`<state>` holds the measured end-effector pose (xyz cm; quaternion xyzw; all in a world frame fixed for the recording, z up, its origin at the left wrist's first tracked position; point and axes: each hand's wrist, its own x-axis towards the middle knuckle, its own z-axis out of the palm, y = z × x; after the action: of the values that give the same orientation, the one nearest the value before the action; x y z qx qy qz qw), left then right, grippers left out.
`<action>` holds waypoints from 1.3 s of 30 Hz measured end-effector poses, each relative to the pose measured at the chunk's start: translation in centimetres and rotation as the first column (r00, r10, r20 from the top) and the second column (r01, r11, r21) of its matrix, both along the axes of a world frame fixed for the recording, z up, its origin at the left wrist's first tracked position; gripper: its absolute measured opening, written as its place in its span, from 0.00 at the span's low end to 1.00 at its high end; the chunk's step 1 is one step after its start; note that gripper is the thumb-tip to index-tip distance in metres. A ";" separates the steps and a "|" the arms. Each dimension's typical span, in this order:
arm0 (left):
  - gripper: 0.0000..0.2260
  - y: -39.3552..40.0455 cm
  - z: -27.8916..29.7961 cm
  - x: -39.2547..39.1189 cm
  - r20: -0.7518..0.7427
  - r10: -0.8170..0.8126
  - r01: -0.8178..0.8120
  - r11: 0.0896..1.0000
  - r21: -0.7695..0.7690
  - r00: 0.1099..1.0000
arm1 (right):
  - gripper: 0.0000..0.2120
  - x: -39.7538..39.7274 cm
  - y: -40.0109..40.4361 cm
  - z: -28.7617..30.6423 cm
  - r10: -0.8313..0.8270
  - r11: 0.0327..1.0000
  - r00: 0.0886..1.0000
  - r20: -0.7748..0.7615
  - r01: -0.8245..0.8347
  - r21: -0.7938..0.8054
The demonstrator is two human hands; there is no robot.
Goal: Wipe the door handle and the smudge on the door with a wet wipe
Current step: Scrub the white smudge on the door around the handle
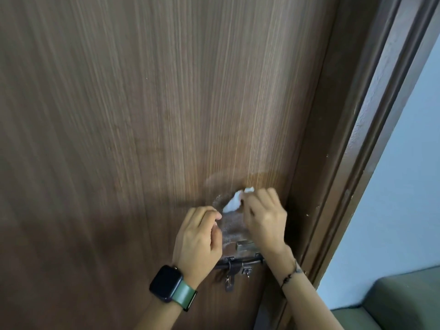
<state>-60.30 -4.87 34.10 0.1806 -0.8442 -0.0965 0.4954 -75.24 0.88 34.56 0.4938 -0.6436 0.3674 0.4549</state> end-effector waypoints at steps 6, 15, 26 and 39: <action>0.10 0.0 0.4 0.4 -0.009 -0.019 0.019 1.000 0.011 1.000 | 0.08 2.3 -2.1 -1.1 0.003 1.000 0.998 -0.056 -0.003 0.003; 0.10 -0.1 0.9 1.3 0.040 -0.027 0.025 0.999 0.039 0.999 | 0.07 2.9 -2.5 1.5 -0.034 0.998 0.998 0.046 0.036 -0.049; 0.10 -0.5 0.2 2.6 0.107 -0.034 0.027 0.997 0.071 0.994 | 0.06 4.6 -2.7 1.2 -0.002 1.000 1.000 0.030 0.002 0.002; 0.06 -0.5 -0.4 3.8 0.187 -0.039 0.020 0.995 0.101 0.982 | 0.06 3.9 -1.7 1.3 0.011 1.000 0.992 0.126 -0.009 -0.020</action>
<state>-56.49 -5.37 33.71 0.2008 -0.8840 -0.1280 0.4022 -71.39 -0.79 35.81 0.4682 -0.6651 0.4065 0.4161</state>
